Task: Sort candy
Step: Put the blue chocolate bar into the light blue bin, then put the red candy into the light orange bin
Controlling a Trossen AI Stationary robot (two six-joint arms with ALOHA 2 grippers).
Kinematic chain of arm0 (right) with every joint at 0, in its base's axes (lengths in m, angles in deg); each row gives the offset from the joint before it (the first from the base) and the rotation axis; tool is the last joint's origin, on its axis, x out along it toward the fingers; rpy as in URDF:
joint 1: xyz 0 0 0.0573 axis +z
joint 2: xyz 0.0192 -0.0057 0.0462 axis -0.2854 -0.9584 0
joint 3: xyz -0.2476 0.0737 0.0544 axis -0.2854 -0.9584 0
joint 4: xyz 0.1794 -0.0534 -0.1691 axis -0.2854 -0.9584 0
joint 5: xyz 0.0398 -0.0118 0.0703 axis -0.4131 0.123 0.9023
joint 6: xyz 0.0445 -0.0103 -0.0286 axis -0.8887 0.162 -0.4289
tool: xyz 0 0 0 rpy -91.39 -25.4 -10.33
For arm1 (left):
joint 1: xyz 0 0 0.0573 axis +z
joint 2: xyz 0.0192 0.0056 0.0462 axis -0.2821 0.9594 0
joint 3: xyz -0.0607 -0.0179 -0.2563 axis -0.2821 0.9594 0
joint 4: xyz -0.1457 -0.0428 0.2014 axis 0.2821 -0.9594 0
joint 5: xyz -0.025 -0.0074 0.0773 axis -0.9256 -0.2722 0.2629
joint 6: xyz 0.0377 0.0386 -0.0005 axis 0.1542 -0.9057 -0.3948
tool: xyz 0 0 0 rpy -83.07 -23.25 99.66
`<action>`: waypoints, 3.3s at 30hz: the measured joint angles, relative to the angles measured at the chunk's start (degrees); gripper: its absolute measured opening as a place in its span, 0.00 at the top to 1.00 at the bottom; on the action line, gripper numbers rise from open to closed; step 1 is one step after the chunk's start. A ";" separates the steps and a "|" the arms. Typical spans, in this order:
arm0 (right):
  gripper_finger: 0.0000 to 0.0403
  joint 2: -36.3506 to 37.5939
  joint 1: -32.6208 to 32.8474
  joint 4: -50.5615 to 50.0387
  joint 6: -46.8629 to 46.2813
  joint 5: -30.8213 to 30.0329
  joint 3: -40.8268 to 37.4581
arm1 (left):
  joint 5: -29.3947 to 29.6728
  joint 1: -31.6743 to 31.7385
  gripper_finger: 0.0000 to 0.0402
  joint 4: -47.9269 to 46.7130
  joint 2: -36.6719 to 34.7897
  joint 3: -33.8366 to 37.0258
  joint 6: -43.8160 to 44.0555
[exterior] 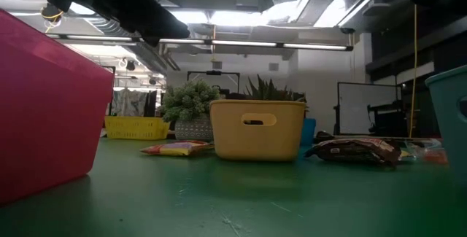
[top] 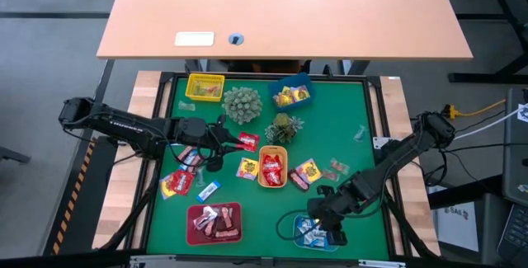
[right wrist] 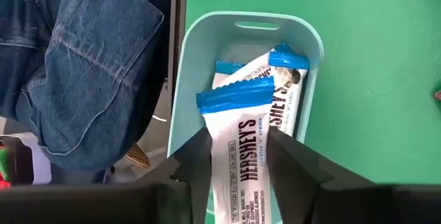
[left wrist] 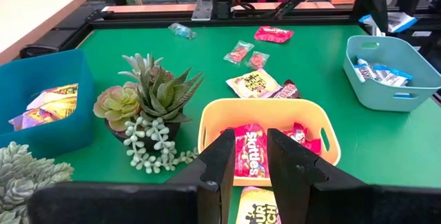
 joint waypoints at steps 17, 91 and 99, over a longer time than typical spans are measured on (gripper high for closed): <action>0.37 -0.08 -0.17 -7.72 -0.10 1.53 0.02 | 0.00 0.02 0.82 -0.02 0.02 0.00 -0.04; 0.93 -0.16 -6.22 -27.82 9.75 -5.09 2.83 | 3.45 0.02 0.82 -0.04 0.02 0.00 -0.48; 0.93 -0.12 -12.23 -10.07 29.78 -21.23 8.09 | 3.45 0.02 0.82 -0.04 0.02 0.00 -0.37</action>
